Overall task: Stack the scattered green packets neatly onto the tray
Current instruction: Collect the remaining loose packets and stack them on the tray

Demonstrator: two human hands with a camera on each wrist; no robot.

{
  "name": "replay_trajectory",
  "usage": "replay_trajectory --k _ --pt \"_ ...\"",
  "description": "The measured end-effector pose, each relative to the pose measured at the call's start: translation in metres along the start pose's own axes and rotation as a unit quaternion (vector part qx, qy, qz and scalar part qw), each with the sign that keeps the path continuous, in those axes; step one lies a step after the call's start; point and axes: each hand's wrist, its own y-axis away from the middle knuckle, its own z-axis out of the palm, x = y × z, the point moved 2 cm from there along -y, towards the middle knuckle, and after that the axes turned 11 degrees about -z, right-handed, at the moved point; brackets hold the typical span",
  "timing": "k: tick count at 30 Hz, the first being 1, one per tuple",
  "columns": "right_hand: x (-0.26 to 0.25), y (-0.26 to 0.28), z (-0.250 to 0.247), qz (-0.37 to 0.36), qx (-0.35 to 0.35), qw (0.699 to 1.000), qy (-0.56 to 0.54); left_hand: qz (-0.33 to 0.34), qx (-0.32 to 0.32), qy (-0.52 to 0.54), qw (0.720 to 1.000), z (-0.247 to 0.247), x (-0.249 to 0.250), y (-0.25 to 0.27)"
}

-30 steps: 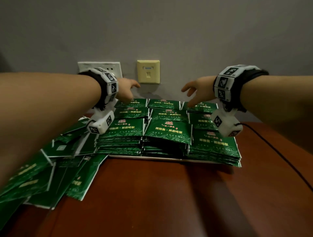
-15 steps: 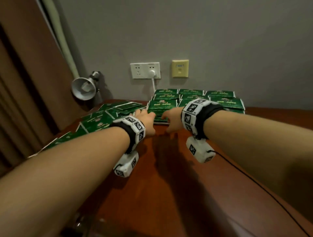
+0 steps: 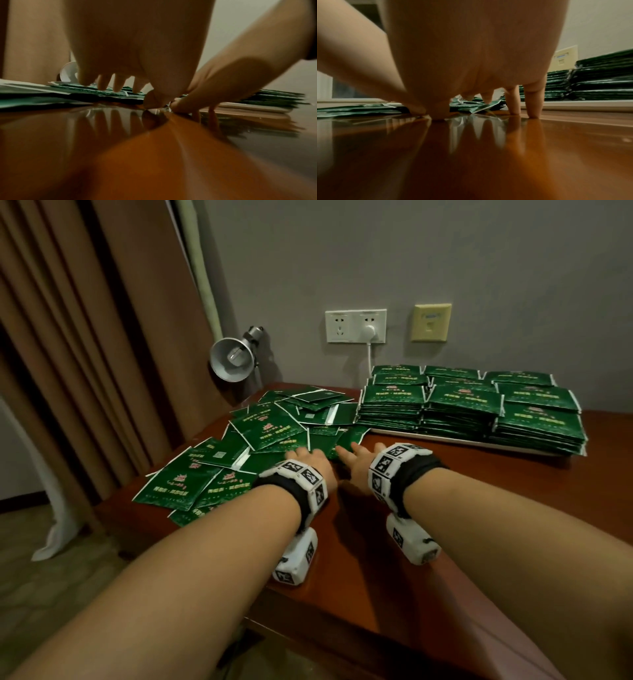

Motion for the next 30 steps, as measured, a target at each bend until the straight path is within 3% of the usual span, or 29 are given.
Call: replay_trajectory --k 4,10,16,24,28,30 --pt "0.003 -0.025 0.003 -0.024 -0.008 1.0 0.01 0.015 -0.021 -0.031 0.999 0.011 0.009 0.001" --pt "0.007 -0.019 0.001 -0.013 0.02 1.0 0.016 0.018 -0.027 0.02 0.999 0.007 0.001 -0.002" --pt "0.01 -0.007 0.008 -0.02 0.012 1.0 0.013 0.078 0.003 0.005 0.997 -0.006 0.006 0.012" --pt "0.035 0.059 0.023 -0.041 0.025 0.999 0.007 0.146 0.021 0.011 0.989 -0.009 0.011 0.035" --pt "0.052 0.099 0.025 -0.049 0.015 0.999 -0.001 0.208 -0.039 0.09 0.973 -0.007 0.015 0.052" --pt "0.061 0.117 0.026 -0.045 0.005 0.999 -0.004 0.245 -0.033 0.117 0.962 -0.008 0.019 0.059"
